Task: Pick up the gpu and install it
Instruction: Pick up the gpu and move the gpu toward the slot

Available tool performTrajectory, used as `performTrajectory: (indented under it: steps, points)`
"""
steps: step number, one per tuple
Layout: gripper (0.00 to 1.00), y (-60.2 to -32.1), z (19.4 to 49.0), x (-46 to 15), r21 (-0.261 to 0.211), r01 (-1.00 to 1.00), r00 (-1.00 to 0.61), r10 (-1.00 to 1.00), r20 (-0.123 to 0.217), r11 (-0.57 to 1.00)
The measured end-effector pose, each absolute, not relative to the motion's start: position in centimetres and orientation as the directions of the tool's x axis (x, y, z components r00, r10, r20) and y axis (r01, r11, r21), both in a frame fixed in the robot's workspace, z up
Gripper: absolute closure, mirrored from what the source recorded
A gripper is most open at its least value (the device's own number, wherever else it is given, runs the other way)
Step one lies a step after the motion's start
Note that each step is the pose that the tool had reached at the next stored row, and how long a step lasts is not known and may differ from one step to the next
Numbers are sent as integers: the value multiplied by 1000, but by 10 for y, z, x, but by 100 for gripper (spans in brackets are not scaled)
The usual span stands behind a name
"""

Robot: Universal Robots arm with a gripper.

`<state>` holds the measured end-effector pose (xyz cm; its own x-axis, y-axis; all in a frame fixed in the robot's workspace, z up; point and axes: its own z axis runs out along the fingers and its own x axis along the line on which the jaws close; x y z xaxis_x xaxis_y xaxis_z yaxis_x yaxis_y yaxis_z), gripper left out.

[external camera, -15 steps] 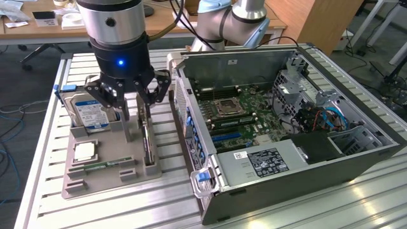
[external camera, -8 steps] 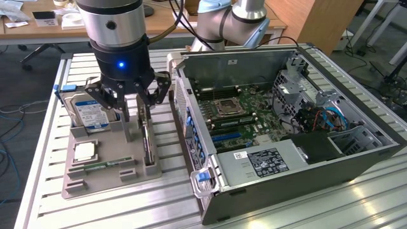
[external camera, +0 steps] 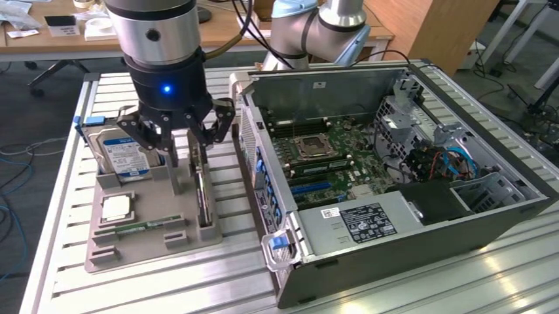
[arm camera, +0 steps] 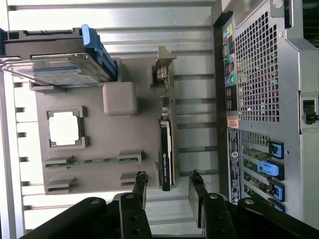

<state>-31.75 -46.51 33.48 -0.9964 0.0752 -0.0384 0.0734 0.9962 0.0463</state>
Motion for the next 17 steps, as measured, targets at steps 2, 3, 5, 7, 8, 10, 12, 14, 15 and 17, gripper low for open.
performTrajectory:
  steps: [2,3,5,7,8,10,12,14,15,17]
  points:
    - [53,-465,335,-317,46,73,-996,75,-38,996]
    - [53,-465,334,-317,46,73,-996,75,-38,996]
    - [53,-465,331,-317,46,73,-996,75,-38,996]
    - [53,-465,328,-317,46,73,-996,75,-38,996]
    - [53,-465,326,-317,46,73,-996,75,-38,996]
    - [53,-465,324,-317,46,73,-996,75,-38,996]
    - [53,-465,322,-317,46,73,-996,75,-38,996]
    - [53,-465,321,-317,46,73,-996,75,-38,996]
    - [53,-465,320,-317,46,73,-996,75,-38,996]
    - [53,-465,320,-317,46,73,-996,75,-38,996]
